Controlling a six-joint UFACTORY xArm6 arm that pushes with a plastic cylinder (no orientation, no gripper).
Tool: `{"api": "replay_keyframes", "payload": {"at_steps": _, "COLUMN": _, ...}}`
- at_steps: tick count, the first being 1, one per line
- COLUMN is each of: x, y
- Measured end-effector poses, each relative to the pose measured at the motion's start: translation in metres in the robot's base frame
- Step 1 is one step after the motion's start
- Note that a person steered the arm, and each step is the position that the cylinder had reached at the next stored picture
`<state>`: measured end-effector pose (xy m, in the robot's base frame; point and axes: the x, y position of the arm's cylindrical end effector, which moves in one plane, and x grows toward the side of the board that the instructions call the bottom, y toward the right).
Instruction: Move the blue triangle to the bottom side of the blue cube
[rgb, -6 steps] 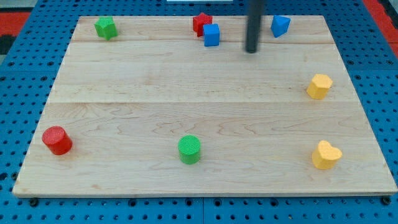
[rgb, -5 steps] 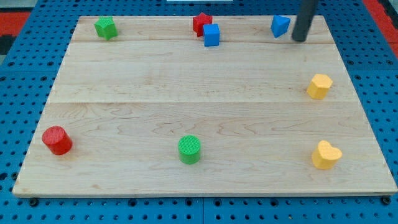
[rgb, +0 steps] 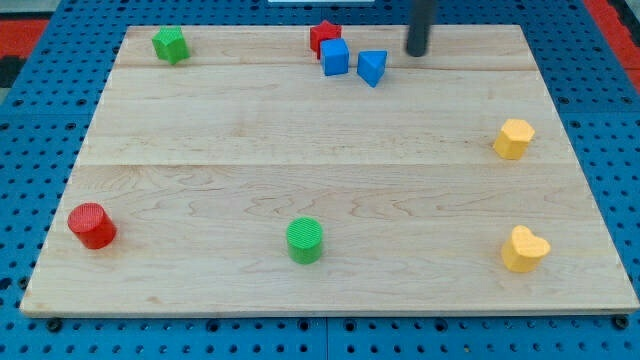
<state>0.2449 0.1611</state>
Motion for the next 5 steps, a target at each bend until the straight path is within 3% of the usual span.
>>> {"api": "replay_keyframes", "payload": {"at_steps": 1, "x": 0.028, "y": 0.004}}
{"api": "replay_keyframes", "payload": {"at_steps": 3, "x": 0.031, "y": -0.134}}
{"api": "replay_keyframes", "payload": {"at_steps": 4, "x": 0.031, "y": -0.150}}
{"api": "replay_keyframes", "payload": {"at_steps": 5, "x": 0.035, "y": -0.089}}
